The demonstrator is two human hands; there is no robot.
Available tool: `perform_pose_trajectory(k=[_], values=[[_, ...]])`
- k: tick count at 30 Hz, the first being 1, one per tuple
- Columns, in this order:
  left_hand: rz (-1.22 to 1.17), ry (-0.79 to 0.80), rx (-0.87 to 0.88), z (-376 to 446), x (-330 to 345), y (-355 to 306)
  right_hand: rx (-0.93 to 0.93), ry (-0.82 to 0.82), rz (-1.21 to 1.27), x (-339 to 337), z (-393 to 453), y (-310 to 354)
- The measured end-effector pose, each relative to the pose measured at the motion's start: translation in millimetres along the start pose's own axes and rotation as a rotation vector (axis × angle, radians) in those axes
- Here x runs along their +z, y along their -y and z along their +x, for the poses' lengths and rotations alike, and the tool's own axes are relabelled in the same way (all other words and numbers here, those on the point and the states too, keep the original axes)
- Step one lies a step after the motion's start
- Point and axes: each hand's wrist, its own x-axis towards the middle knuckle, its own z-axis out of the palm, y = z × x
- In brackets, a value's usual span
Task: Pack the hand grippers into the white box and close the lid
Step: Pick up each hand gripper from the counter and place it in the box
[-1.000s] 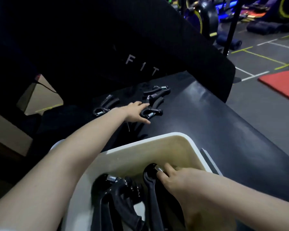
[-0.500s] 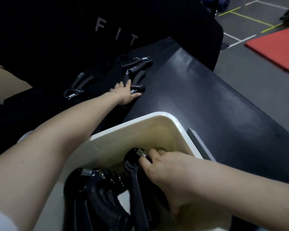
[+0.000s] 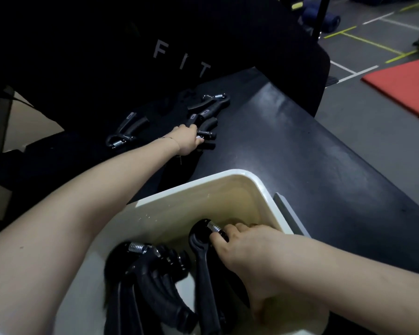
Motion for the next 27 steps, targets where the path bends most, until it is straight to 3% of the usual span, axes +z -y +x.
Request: perform_pose_trajectory(k=[6, 11, 17, 21, 27], values=[[-0.169, -0.039, -0.018, -48.4, -34.8, 4.1, -0.036, -0.059, 0.061, -10.7, -17.4, 0.7], [-0.341, -0.15, 0.028, -104.3, -72.6, 10.7, -0.147, -0.348, 0.118, -25.7, -44.6, 1.3], [-0.588, -0.448, 0.032, -165.7, -104.5, 17.3, -0.246, -0.705, 0.033, -48.0, -73.8, -1.1], [-0.739, -0.62, 0.013, -199.8, -117.4, 16.5, -0.262, -0.856, -0.042, -54.4, -78.1, 0.6], [-0.859, -0.684, 0.067, -238.5, -138.9, 18.7, -0.196, -1.031, -0.087, -59.5, -82.6, 1.0]])
